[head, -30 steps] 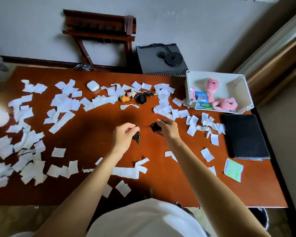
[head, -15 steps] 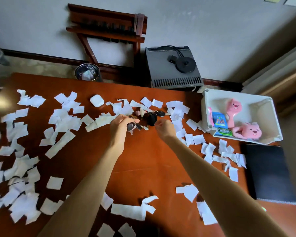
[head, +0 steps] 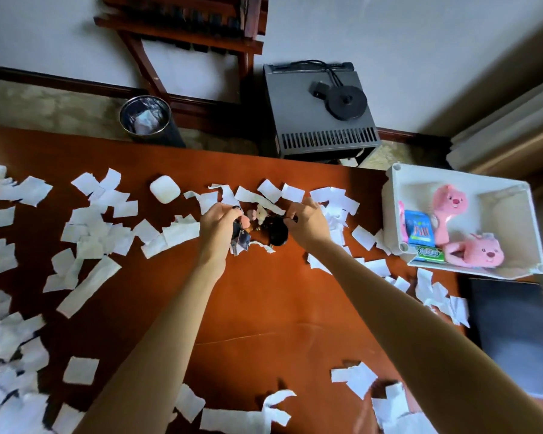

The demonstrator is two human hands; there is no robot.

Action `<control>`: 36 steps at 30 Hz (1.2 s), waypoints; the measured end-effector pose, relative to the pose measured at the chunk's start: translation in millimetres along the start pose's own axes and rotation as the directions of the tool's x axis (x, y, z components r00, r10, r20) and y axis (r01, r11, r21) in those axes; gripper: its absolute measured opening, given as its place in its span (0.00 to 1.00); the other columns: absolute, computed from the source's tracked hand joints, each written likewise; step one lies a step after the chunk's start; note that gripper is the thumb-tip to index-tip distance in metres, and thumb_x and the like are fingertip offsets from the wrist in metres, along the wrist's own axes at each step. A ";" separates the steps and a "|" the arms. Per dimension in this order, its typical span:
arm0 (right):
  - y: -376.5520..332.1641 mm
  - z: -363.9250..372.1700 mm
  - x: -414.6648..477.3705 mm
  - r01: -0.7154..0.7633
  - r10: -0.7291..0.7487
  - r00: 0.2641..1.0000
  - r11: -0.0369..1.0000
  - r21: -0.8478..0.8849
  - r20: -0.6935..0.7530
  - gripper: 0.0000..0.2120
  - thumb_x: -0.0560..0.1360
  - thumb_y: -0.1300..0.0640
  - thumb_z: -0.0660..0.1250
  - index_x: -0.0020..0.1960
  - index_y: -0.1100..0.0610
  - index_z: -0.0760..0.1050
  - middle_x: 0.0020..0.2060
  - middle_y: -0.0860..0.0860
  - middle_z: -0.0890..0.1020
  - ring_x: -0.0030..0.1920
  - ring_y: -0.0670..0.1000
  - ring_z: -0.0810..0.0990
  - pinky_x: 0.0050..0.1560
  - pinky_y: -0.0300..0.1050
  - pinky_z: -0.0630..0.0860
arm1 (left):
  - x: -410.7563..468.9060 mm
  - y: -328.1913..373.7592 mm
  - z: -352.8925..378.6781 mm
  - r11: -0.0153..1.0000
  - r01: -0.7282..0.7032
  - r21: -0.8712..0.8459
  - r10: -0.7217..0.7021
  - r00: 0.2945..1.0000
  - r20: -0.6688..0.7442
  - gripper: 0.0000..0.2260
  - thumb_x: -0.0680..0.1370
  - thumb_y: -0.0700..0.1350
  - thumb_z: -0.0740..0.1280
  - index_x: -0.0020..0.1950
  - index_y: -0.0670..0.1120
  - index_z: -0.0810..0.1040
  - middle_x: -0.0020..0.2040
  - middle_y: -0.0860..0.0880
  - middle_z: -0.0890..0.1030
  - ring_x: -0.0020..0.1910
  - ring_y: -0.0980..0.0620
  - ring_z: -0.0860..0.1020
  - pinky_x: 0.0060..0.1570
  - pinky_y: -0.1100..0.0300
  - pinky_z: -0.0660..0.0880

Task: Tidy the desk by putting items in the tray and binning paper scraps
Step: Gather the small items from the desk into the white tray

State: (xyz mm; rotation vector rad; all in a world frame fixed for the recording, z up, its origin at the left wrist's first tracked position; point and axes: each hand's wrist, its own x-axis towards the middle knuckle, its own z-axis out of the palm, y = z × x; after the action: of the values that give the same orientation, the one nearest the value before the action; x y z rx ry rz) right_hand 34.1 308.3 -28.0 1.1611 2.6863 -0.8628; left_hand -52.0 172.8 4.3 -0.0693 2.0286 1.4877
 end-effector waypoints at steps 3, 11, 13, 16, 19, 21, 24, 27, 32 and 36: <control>1.6 -9.3 -11.7 0.016 -0.015 1.000 0.980 0.199 -0.006 0.06 0.74 0.61 0.65 0.47 0.63 0.79 0.55 0.58 0.75 0.58 0.55 0.72 0.55 0.45 0.71 | -11.6 3.5 2.0 1.000 -0.004 -0.018 0.004 1.000 0.021 0.05 0.78 0.39 0.62 0.43 0.41 0.73 0.38 0.46 0.78 0.37 0.54 0.77 0.29 0.72 0.74; 2.9 -68.5 -74.3 -0.002 -0.082 0.995 0.595 0.804 0.063 0.16 0.74 0.70 0.56 0.30 0.58 0.70 0.40 0.62 0.83 0.32 0.47 0.79 0.40 0.40 0.72 | -61.1 24.7 8.0 0.989 -0.034 -0.147 0.044 0.997 0.061 0.10 0.78 0.38 0.62 0.36 0.46 0.71 0.32 0.48 0.77 0.23 0.52 0.76 0.26 0.64 0.74; 10.9 -86.8 -91.6 0.031 -0.075 0.997 0.533 0.846 0.011 0.17 0.74 0.68 0.58 0.29 0.56 0.72 0.40 0.67 0.82 0.34 0.57 0.78 0.38 0.45 0.71 | -77.2 29.9 18.3 0.990 -0.069 -0.123 0.080 0.993 0.083 0.11 0.78 0.38 0.61 0.36 0.47 0.71 0.32 0.49 0.77 0.23 0.55 0.76 0.23 0.70 0.73; 32.6 -106.6 -109.3 0.060 -0.056 0.998 0.451 0.891 -0.039 0.14 0.74 0.66 0.59 0.31 0.57 0.74 0.36 0.70 0.80 0.36 0.64 0.77 0.38 0.48 0.70 | -102.7 38.9 41.7 0.984 -0.150 -0.092 0.160 0.980 0.115 0.11 0.78 0.40 0.62 0.36 0.47 0.72 0.34 0.53 0.75 0.31 0.60 0.74 0.20 0.80 0.66; 66.9 -123.8 -120.1 0.069 -0.014 0.998 0.338 0.938 -0.069 0.07 0.74 0.64 0.60 0.38 0.63 0.73 0.36 0.68 0.79 0.38 0.67 0.78 0.44 0.59 0.72 | -123.6 45.5 73.0 0.979 -0.195 -0.060 0.202 0.967 0.154 0.08 0.78 0.40 0.62 0.39 0.46 0.73 0.33 0.54 0.75 0.31 0.62 0.74 0.19 0.80 0.64; 93.3 -139.2 -128.9 0.080 0.009 0.996 0.280 0.957 -0.086 0.09 0.76 0.66 0.57 0.39 0.64 0.72 0.34 0.64 0.79 0.36 0.64 0.80 0.43 0.54 0.78 | -137.5 49.3 98.6 0.972 -0.229 -0.052 0.235 0.956 0.178 0.07 0.78 0.40 0.62 0.39 0.47 0.73 0.32 0.54 0.75 0.32 0.60 0.73 0.20 0.79 0.65; 132.1 -163.9 -138.2 0.107 0.000 0.994 0.233 0.967 -0.110 0.13 0.78 0.68 0.54 0.39 0.62 0.72 0.29 0.54 0.82 0.30 0.53 0.82 0.33 0.38 0.78 | -151.9 53.1 140.5 0.968 -0.248 -0.045 0.252 0.948 0.195 0.10 0.77 0.40 0.62 0.36 0.49 0.71 0.32 0.54 0.76 0.31 0.61 0.76 0.26 0.76 0.69; 177.9 -188.0 -132.5 0.100 0.058 0.992 0.200 0.975 -0.114 0.12 0.78 0.67 0.56 0.41 0.61 0.76 0.30 0.52 0.84 0.32 0.49 0.83 0.33 0.34 0.77 | -162.9 56.1 192.8 0.967 -0.247 -0.052 0.253 0.946 0.204 0.06 0.77 0.40 0.62 0.40 0.45 0.73 0.37 0.48 0.79 0.36 0.60 0.79 0.37 0.72 0.73; 241.9 -231.9 -108.8 0.033 0.083 0.995 0.183 0.983 -0.049 0.10 0.77 0.60 0.59 0.47 0.54 0.80 0.34 0.58 0.82 0.38 0.58 0.77 0.37 0.45 0.65 | -175.8 66.1 275.0 0.968 -0.237 -0.087 0.249 0.953 0.173 0.07 0.78 0.38 0.61 0.39 0.44 0.72 0.30 0.52 0.77 0.24 0.65 0.76 0.20 0.76 0.67; 279.9 -251.3 -82.5 0.120 0.055 0.989 0.228 0.966 -0.136 0.10 0.76 0.59 0.59 0.48 0.56 0.79 0.35 0.64 0.79 0.46 0.64 0.77 0.55 0.54 0.69 | -174.0 67.2 321.1 0.979 -0.181 -0.098 0.194 0.970 0.145 0.10 0.77 0.36 0.61 0.36 0.45 0.70 0.33 0.48 0.79 0.31 0.53 0.77 0.34 0.64 0.73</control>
State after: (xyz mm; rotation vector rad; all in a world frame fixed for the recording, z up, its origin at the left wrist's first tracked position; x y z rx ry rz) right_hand 320.8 543.0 77.0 1.2482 1.9977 -2.8337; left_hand 204.9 426.4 91.2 0.2029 1.8908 1.6410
